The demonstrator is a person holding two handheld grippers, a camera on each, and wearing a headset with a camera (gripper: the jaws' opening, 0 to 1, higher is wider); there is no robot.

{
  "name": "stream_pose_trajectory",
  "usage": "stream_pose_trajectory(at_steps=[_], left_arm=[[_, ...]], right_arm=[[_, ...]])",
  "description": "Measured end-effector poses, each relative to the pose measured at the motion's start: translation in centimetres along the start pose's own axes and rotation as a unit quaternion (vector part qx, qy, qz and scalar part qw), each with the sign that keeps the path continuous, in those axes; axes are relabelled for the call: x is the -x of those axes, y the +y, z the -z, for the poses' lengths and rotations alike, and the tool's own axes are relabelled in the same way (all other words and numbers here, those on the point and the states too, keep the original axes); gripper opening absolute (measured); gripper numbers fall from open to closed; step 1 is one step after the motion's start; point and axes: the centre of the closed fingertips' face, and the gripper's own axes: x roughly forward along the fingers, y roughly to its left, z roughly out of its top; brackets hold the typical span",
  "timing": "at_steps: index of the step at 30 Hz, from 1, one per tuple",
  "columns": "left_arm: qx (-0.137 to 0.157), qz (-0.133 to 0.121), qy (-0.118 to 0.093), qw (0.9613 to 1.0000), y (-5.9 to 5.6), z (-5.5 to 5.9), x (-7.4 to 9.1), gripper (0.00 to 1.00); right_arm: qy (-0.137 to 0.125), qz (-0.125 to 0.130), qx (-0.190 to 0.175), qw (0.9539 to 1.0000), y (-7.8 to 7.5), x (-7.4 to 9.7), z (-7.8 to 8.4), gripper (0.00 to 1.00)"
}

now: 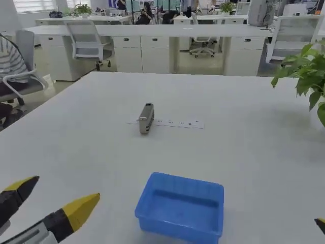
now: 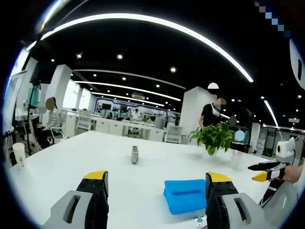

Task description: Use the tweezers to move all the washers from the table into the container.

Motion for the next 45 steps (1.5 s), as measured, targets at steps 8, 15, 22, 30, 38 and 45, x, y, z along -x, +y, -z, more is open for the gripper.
stream_pose_trajectory(at_steps=[8,15,22,30,38,45], left_arm=[[-0.002,0.002,0.005,1.0000,-0.12,0.17,-0.05,0.83],[-0.002,0.002,0.007,1.0000,-0.12,0.23,-0.05,0.81],[-0.002,0.005,0.011,0.9999,-0.22,0.37,-0.09,0.80],[0.000,0.012,0.017,0.9998,-0.48,0.56,-0.18,0.79],[0.000,0.013,0.017,0.9998,-0.59,0.54,-0.17,0.78],[-0.001,0.016,0.022,0.9996,-0.79,0.75,-0.23,0.78]], right_arm=[[-0.003,0.002,-0.002,1.0000,-0.11,0.08,-0.11,0.66],[0.001,-0.001,0.001,1.0000,0.02,0.00,0.00,0.65],[0.002,-0.001,0.000,1.0000,0.02,-0.02,0.03,0.65],[0.000,0.002,-0.002,1.0000,-0.12,0.05,-0.05,0.65],[0.003,-0.002,0.000,1.0000,0.02,-0.01,0.04,0.65],[-0.002,-0.004,-0.004,1.0000,0.06,0.02,-0.12,0.65]])
